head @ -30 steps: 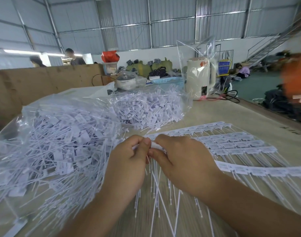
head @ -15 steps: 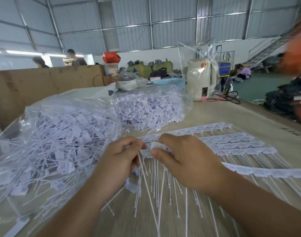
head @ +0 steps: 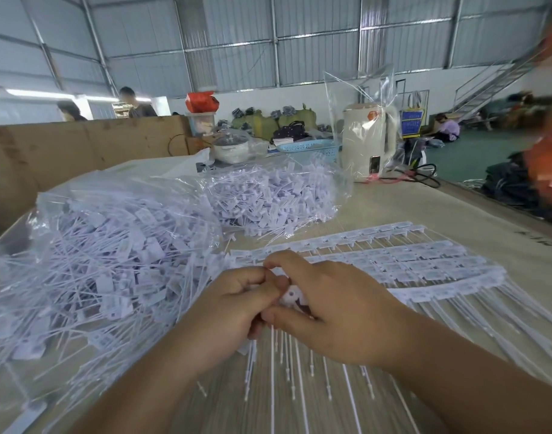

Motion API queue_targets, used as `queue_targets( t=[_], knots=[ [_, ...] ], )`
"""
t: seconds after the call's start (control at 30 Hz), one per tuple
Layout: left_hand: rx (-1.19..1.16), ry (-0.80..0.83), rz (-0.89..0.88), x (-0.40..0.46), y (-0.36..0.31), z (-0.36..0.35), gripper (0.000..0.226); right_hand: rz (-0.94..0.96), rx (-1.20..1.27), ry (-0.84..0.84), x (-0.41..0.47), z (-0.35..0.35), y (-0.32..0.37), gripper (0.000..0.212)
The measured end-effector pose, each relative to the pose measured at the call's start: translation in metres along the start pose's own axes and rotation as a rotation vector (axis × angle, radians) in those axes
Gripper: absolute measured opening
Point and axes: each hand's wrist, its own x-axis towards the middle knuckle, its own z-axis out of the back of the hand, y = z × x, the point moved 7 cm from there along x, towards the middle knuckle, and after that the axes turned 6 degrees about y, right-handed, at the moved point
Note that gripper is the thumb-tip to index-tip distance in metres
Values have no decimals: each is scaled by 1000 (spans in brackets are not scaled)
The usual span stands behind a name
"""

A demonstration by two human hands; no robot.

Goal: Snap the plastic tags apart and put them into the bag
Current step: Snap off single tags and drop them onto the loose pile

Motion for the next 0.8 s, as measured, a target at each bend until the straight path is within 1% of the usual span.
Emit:
queue_targets(
  t=[0.1, 0.17, 0.27, 0.33, 0.47, 0.6, 0.8],
  knots=[
    [2, -30, -9, -1, -3, 6, 36, -28, 0, -28, -2, 5, -1, 47],
    [10, -53, -22, -2, -6, 10, 36, -64, -3, -49, -3, 10, -4, 46],
    [21, -91, -17, -4, -8, 15, 37, -105, 61, 14, -2, 8, -12, 34],
    [41, -99, 13, -5, -6, 16, 39, -106, 71, 63, -2, 5, -14, 33],
    [-14, -55, 57, -3, -1, 11, 46, -76, 97, 51, -1, 5, -11, 34],
    [-32, 4, 44, -2, 0, 7, 40, -61, 159, 74, 0, 2, -11, 31],
    [29, 36, 25, -3, -4, 5, 30, -76, 214, 126, -1, -3, -17, 34]
  ],
)
